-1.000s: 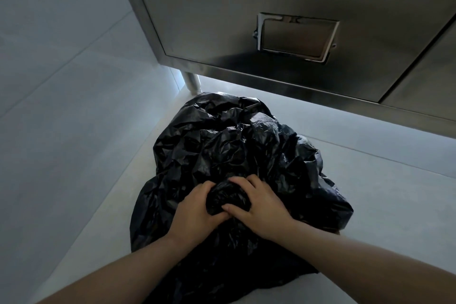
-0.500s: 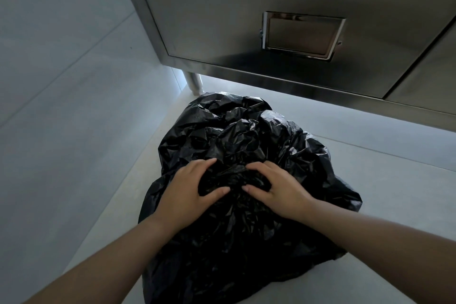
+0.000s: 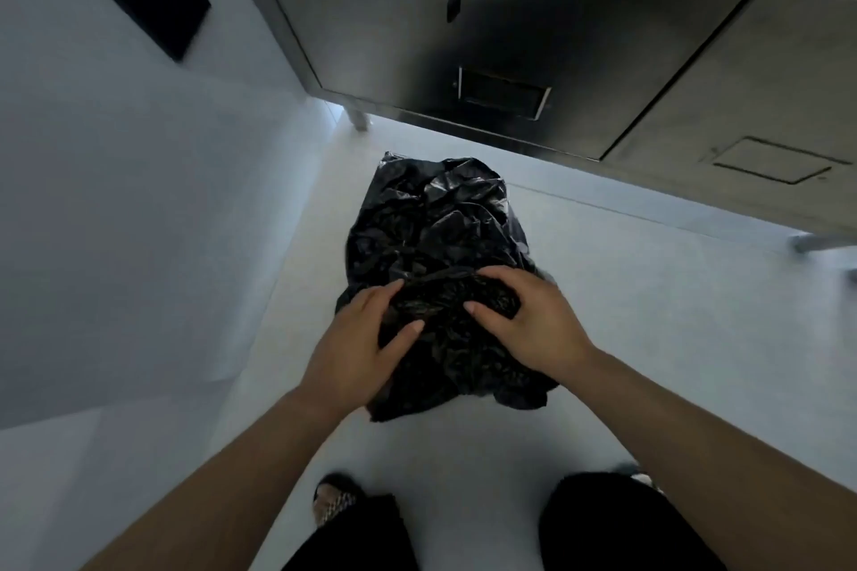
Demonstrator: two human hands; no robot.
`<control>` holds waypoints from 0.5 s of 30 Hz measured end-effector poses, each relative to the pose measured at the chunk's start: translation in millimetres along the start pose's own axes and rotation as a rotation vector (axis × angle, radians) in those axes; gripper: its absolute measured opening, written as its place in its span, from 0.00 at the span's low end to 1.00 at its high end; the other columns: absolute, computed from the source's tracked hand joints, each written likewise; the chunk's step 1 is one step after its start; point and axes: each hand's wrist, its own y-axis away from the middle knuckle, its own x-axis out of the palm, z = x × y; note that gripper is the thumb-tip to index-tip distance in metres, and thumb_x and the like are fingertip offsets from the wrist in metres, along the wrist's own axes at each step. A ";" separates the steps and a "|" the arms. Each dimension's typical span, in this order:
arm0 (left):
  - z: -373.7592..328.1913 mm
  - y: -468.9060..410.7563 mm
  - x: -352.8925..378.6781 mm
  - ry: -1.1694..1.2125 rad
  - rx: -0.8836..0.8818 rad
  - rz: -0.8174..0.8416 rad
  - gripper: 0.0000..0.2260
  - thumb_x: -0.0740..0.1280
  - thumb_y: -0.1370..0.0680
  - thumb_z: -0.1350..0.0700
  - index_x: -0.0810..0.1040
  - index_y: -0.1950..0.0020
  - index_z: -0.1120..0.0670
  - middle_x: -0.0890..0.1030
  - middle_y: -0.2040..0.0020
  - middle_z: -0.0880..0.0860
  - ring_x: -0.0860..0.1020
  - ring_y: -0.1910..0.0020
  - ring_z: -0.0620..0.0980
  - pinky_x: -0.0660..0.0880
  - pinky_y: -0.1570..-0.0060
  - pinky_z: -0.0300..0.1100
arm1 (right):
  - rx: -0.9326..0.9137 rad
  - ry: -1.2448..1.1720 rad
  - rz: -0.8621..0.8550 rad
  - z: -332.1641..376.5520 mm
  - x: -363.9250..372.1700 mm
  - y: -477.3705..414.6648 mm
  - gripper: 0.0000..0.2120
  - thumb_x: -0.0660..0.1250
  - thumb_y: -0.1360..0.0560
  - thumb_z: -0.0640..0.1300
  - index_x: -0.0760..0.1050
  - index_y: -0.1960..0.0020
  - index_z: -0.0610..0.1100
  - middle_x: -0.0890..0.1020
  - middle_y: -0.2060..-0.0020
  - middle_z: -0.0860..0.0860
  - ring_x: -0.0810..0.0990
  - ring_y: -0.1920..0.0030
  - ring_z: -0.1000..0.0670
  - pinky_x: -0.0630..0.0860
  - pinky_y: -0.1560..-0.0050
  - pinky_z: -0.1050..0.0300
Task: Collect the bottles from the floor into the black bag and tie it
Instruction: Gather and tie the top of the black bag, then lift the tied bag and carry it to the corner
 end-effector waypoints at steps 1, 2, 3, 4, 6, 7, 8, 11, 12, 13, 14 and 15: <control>-18.5 14.8 -16.1 0.009 -0.003 -0.002 0.31 0.57 0.25 0.36 0.62 0.27 0.50 0.71 0.31 0.52 0.70 0.34 0.49 0.67 0.34 0.44 | 0.006 -0.016 -0.007 22.5 -14.9 11.9 0.18 0.70 0.30 0.54 0.76 0.42 0.52 0.78 0.50 0.57 0.72 0.52 0.64 0.63 0.50 0.80; -37.9 29.5 -32.8 0.017 0.002 -0.005 0.30 0.58 0.25 0.36 0.63 0.27 0.50 0.71 0.32 0.52 0.70 0.35 0.49 0.68 0.35 0.43 | 0.015 -0.040 -0.012 45.7 -30.3 24.6 0.18 0.71 0.30 0.54 0.76 0.42 0.52 0.78 0.50 0.58 0.72 0.51 0.65 0.63 0.49 0.81; -58.7 44.2 -50.7 0.026 0.008 -0.010 0.30 0.59 0.25 0.37 0.63 0.27 0.50 0.72 0.32 0.52 0.71 0.36 0.48 0.67 0.36 0.42 | 0.023 -0.070 -0.020 69.9 -46.1 37.4 0.18 0.71 0.30 0.54 0.76 0.42 0.53 0.77 0.51 0.60 0.73 0.51 0.66 0.63 0.48 0.80; -80.7 58.2 -70.1 0.035 0.012 -0.017 0.29 0.59 0.25 0.37 0.63 0.27 0.49 0.72 0.33 0.52 0.71 0.36 0.47 0.66 0.37 0.39 | 0.028 -0.097 -0.031 94.7 -62.9 50.2 0.17 0.71 0.30 0.54 0.76 0.42 0.54 0.77 0.51 0.64 0.73 0.51 0.67 0.64 0.48 0.80; -124.8 85.8 -111.5 0.038 0.025 -0.042 0.27 0.60 0.24 0.40 0.63 0.28 0.48 0.72 0.33 0.51 0.70 0.37 0.45 0.64 0.39 0.37 | 0.040 -0.123 -0.052 145.5 -98.1 76.4 0.15 0.70 0.30 0.55 0.76 0.44 0.57 0.75 0.52 0.70 0.73 0.50 0.71 0.66 0.49 0.78; -146.5 99.8 -133.2 0.024 0.038 -0.054 0.26 0.61 0.24 0.42 0.63 0.28 0.48 0.71 0.32 0.50 0.70 0.36 0.45 0.65 0.39 0.37 | 0.046 -0.120 -0.060 170.8 -116.7 89.4 0.15 0.70 0.30 0.55 0.76 0.44 0.58 0.74 0.53 0.70 0.73 0.50 0.72 0.66 0.49 0.78; -168.2 114.0 -155.0 0.004 0.054 -0.058 0.25 0.60 0.23 0.42 0.64 0.28 0.48 0.71 0.31 0.50 0.69 0.35 0.46 0.66 0.38 0.38 | 0.046 -0.109 -0.071 196.3 -135.4 102.5 0.15 0.70 0.30 0.54 0.76 0.44 0.58 0.74 0.53 0.70 0.73 0.50 0.72 0.66 0.50 0.79; -226.4 153.1 -216.7 -0.040 0.134 -0.062 0.28 0.57 0.25 0.37 0.64 0.28 0.46 0.70 0.31 0.48 0.70 0.35 0.47 0.71 0.40 0.43 | 0.037 -0.058 -0.120 264.3 -186.7 139.2 0.16 0.69 0.30 0.55 0.75 0.43 0.57 0.75 0.53 0.67 0.73 0.51 0.69 0.64 0.50 0.80; -241.3 164.9 -234.0 -0.057 0.166 -0.071 0.29 0.55 0.26 0.35 0.65 0.28 0.46 0.70 0.31 0.47 0.70 0.36 0.46 0.71 0.40 0.43 | 0.034 -0.035 -0.133 282.7 -200.1 150.9 0.16 0.69 0.30 0.56 0.75 0.43 0.57 0.75 0.54 0.66 0.73 0.52 0.67 0.64 0.50 0.80; -254.1 176.2 -249.6 -0.073 0.198 -0.081 0.30 0.55 0.27 0.34 0.65 0.29 0.46 0.70 0.31 0.47 0.70 0.35 0.46 0.70 0.40 0.41 | 0.030 -0.007 -0.148 299.4 -211.6 162.6 0.16 0.69 0.30 0.55 0.75 0.42 0.56 0.75 0.53 0.64 0.72 0.52 0.66 0.63 0.51 0.81; -265.3 186.5 -263.3 -0.083 0.229 -0.091 0.30 0.54 0.28 0.34 0.65 0.29 0.46 0.70 0.31 0.46 0.70 0.35 0.46 0.69 0.39 0.40 | 0.037 0.013 -0.170 313.3 -221.6 174.3 0.17 0.69 0.30 0.55 0.75 0.42 0.56 0.76 0.53 0.63 0.72 0.53 0.65 0.63 0.51 0.81; -275.1 195.8 -275.6 -0.089 0.254 -0.101 0.30 0.54 0.28 0.33 0.65 0.29 0.45 0.70 0.31 0.46 0.69 0.35 0.45 0.68 0.39 0.39 | 0.059 0.019 -0.202 325.8 -230.1 186.6 0.17 0.69 0.29 0.55 0.75 0.41 0.55 0.76 0.52 0.62 0.72 0.53 0.64 0.64 0.52 0.80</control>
